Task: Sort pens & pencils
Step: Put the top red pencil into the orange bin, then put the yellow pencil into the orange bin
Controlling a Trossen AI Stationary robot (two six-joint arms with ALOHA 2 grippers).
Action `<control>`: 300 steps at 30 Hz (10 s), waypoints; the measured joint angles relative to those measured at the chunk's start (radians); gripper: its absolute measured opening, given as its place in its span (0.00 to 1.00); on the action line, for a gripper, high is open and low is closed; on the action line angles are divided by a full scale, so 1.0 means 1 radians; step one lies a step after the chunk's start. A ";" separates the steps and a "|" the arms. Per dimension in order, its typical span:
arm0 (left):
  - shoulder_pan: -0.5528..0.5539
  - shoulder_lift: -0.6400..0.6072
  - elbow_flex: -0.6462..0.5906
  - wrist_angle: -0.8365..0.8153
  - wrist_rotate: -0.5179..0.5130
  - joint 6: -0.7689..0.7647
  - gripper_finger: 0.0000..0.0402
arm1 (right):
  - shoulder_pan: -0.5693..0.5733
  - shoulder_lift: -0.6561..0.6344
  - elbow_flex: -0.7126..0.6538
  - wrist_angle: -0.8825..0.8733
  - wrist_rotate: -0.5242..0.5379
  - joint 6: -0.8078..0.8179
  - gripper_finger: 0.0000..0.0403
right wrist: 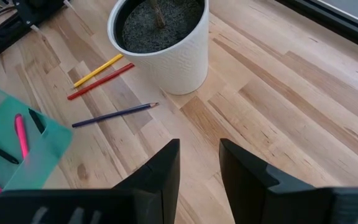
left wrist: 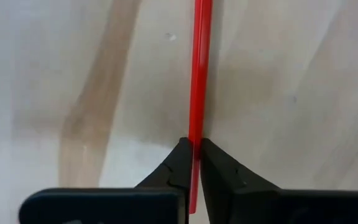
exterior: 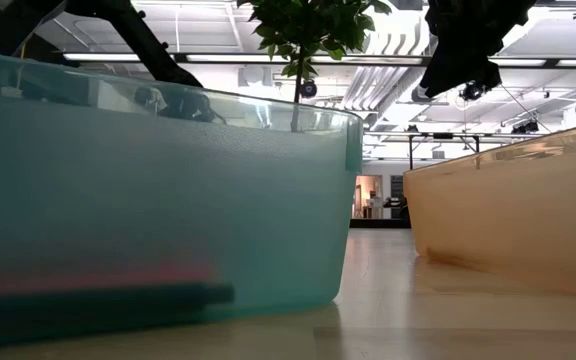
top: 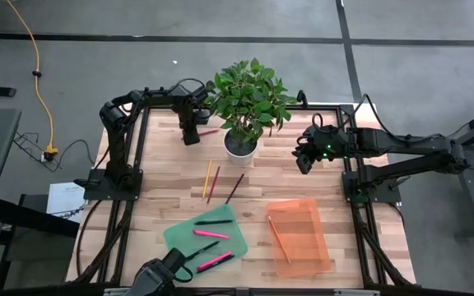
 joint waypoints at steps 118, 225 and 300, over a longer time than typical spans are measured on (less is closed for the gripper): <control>-1.217 -0.736 -0.356 1.024 -0.344 -0.960 0.00 | 0.464 0.472 0.155 1.032 0.092 0.069 0.35; -1.217 -0.893 -0.355 0.619 -0.459 -0.915 0.00 | 0.773 0.178 0.153 0.139 0.194 0.619 0.01; -1.217 -0.892 -0.355 0.465 -0.475 -1.041 0.00 | 0.695 0.525 0.154 0.052 -0.067 0.843 0.26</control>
